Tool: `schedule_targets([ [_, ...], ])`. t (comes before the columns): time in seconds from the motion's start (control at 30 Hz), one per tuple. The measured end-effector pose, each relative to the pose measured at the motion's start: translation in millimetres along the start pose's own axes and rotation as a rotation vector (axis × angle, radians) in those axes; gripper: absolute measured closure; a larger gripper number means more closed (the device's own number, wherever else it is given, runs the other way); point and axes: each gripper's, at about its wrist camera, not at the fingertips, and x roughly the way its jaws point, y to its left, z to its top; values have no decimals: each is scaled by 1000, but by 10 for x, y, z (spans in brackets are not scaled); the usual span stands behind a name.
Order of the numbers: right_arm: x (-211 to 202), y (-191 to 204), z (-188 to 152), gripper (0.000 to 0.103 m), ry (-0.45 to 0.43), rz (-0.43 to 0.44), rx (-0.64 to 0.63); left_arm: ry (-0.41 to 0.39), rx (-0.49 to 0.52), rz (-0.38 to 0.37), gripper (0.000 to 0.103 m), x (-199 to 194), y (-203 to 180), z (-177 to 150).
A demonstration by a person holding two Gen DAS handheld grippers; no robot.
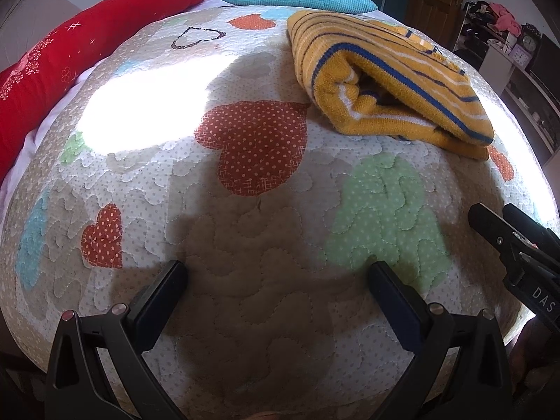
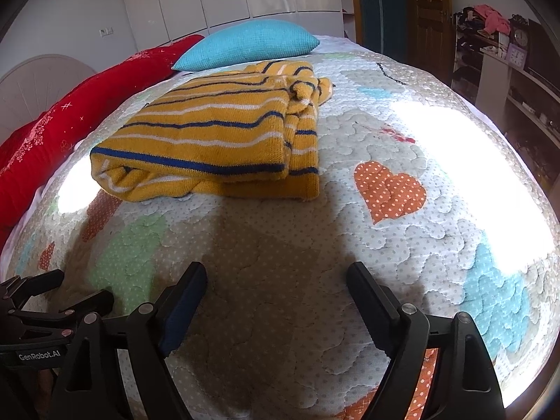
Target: Fold small clothes
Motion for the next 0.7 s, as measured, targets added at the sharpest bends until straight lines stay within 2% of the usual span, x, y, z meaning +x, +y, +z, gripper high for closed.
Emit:
schedule_targets([
  [0.33, -73, -72, -2, 16, -10, 35, 46, -24, -4, -13, 0, -45, 33, -20],
  [0.7, -175, -117, -29, 16, -23, 22, 59, -29, -40, -84, 0, -244, 30, -30],
])
